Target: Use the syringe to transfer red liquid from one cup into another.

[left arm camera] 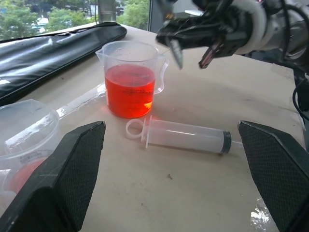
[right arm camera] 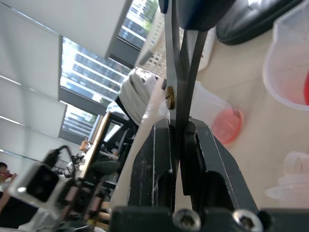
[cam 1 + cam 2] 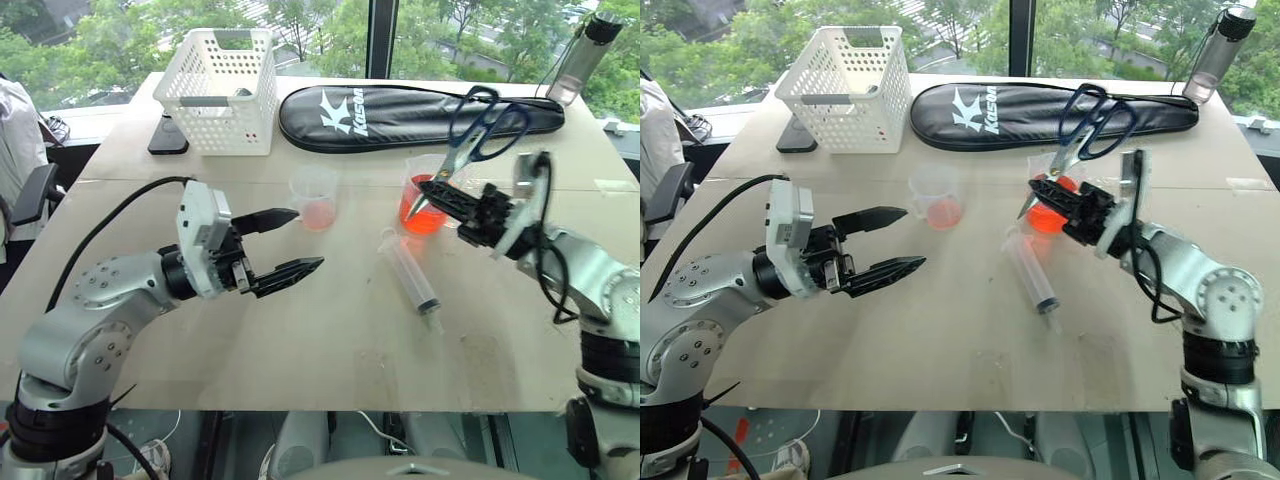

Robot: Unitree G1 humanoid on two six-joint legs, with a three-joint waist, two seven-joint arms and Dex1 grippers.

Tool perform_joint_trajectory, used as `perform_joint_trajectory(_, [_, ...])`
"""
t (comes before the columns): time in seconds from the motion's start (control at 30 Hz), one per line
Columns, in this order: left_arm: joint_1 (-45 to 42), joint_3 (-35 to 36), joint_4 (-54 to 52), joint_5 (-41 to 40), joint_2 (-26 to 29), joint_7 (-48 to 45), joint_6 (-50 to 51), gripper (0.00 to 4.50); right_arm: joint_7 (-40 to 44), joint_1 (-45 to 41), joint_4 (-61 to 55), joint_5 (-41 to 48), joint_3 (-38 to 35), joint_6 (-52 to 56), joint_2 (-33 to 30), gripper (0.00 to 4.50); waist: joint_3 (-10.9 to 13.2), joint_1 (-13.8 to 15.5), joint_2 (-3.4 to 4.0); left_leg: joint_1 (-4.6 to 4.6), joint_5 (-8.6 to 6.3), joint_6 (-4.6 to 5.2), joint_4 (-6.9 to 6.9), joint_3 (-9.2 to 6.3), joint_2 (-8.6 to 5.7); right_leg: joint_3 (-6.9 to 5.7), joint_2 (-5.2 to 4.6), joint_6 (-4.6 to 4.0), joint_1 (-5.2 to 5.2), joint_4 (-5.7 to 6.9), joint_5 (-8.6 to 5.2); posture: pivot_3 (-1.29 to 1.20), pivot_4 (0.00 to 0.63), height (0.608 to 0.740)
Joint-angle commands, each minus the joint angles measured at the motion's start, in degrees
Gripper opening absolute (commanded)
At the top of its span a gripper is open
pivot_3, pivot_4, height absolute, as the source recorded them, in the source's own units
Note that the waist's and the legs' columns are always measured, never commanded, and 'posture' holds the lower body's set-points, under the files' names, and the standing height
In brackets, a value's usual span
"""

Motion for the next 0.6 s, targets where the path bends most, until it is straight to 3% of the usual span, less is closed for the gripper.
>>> perform_joint_trajectory(0.03, [-1.08,-1.02,-0.67,0.59,-0.58,-0.94,-1.81,4.5,-4.73,6.08,-10.79,3.83,-5.69,-5.41,-1.87,0.08,0.0,-0.13,0.0,0.01,0.0,0.0,0.0,0.02,0.0,0.01,0.0,0.0,0.0,0.0,0.0,0.0,0.15,0.724])
perform_joint_trajectory(0.23, [-3.02,-4.66,0.83,2.16,-2.65,-2.04,-3.01,4.5,-12.56,21.32,-17.16,3.83,-9.17,-11.83,-4.72,0.08,-0.01,-0.28,-0.01,0.23,0.0,0.0,-0.02,0.14,0.01,0.14,0.01,0.01,0.13,0.06,0.0,0.0,0.15,0.724])
perform_joint_trajectory(0.37, [-3.98,-6.3,1.63,3.12,-3.52,-2.97,-3.63,4.5,-22.01,19.24,-9.57,3.83,-10.7,-14.59,0.7,0.08,-0.05,-1.5,-0.03,0.48,0.01,0.0,-0.04,0.33,0.09,0.39,0.15,0.02,0.23,0.08,0.0,0.0,0.15,0.724])
perform_joint_trajectory(0.6, [-5.17,-6.91,2.54,3.76,-4.04,-3.63,-3.81,4.5,-30.75,15.17,1.99,3.83,-13.4,-12.9,2.9,0.08,-0.06,-1.52,0.02,0.43,0.02,-0.01,-0.07,0.44,0.1,0.55,0.22,0.05,0.15,0.06,0.02,0.0,0.15,0.724])
